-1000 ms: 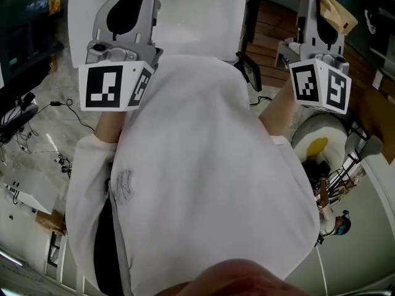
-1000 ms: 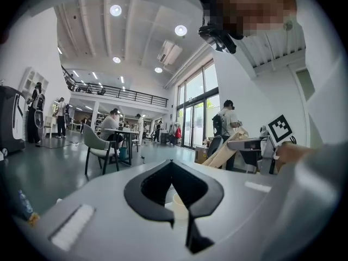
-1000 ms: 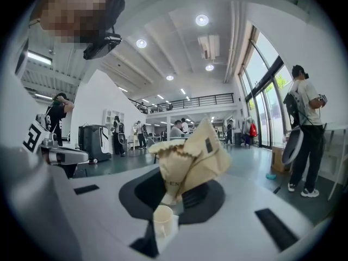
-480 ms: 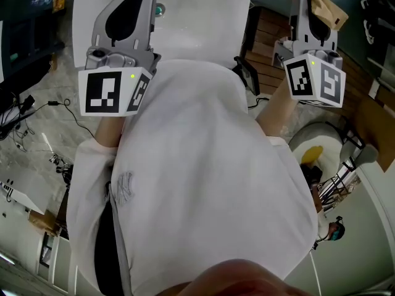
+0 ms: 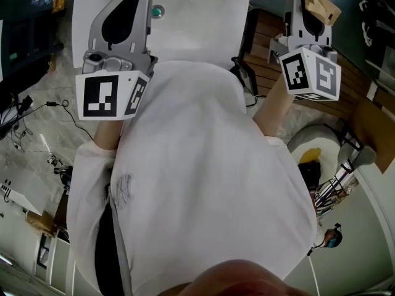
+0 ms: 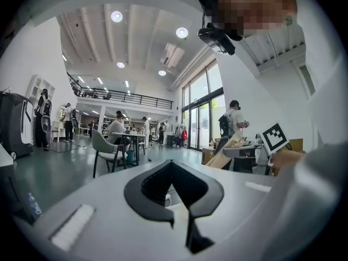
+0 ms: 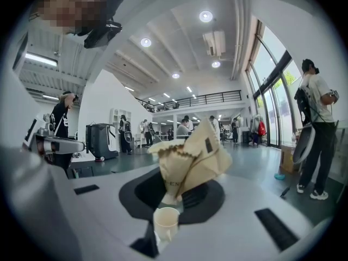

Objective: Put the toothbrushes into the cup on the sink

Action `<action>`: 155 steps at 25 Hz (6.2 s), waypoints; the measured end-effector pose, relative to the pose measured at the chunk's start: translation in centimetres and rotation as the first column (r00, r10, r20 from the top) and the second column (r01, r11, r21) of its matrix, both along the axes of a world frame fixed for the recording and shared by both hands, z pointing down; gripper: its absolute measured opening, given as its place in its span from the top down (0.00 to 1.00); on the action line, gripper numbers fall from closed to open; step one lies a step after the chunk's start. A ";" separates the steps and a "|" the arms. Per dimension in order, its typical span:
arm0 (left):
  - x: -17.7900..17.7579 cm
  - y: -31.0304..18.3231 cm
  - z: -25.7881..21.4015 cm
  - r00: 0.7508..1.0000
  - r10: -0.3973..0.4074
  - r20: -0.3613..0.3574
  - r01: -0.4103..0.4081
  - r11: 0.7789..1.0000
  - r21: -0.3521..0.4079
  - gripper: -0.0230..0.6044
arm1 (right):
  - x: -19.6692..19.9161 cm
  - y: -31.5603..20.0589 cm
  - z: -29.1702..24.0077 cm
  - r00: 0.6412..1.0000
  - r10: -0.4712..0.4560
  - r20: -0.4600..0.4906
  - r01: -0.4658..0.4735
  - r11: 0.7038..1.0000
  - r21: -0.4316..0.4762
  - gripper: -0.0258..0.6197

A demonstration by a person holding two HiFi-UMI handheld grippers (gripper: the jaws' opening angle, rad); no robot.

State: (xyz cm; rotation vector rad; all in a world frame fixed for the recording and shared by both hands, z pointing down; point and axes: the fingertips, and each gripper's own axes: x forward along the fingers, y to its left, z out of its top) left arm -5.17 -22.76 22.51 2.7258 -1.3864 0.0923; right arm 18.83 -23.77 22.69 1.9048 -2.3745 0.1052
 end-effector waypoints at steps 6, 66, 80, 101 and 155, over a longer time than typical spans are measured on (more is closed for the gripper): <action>-1.1 0.4 0.3 1.000 -0.030 0.006 0.030 0.999 -0.010 0.96 | -0.4 -0.7 0.7 1.000 -0.014 0.008 0.014 1.000 -0.013 0.89; -2.6 -0.3 0.2 0.995 -0.098 -0.005 0.098 0.995 -0.024 0.96 | -2.1 -4.2 11.3 0.989 -0.140 -0.053 0.124 0.965 -0.231 0.89; -2.4 -0.1 -0.1 0.995 -0.096 -0.007 0.095 0.995 -0.021 0.96 | -2.3 -4.6 12.5 0.988 -0.145 -0.060 0.125 0.959 -0.255 0.89; -2.4 0.0 -0.4 0.996 -0.092 -0.014 0.092 0.996 -0.016 0.96 | -2.4 -5.7 14.5 0.990 -0.134 -0.045 0.114 0.946 -0.304 0.89; -2.2 0.2 -0.6 0.996 -0.084 -0.018 0.084 0.996 -0.007 0.96 | -2.5 -5.1 17.5 0.994 -0.091 -0.052 0.067 0.933 -0.355 0.63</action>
